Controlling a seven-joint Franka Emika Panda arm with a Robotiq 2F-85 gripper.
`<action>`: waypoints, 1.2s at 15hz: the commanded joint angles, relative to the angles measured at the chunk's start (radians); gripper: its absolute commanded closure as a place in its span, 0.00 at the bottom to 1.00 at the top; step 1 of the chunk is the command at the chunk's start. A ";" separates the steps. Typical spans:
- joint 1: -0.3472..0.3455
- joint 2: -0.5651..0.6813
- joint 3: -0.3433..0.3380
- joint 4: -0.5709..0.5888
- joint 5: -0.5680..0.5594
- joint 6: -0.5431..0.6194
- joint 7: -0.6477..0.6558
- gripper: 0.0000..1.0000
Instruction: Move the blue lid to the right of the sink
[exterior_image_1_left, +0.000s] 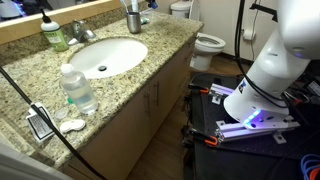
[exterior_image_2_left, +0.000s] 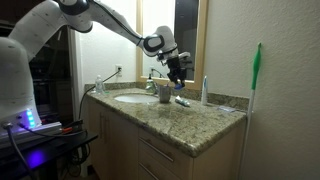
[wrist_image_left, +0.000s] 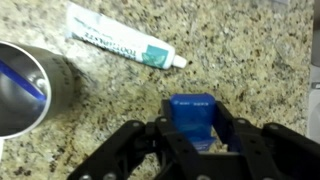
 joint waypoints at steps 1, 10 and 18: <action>-0.003 0.006 0.028 0.024 -0.001 -0.016 0.004 0.56; -0.039 0.042 0.120 0.053 0.081 -0.110 -0.041 0.81; -0.017 0.044 0.089 0.039 0.049 -0.128 -0.006 0.29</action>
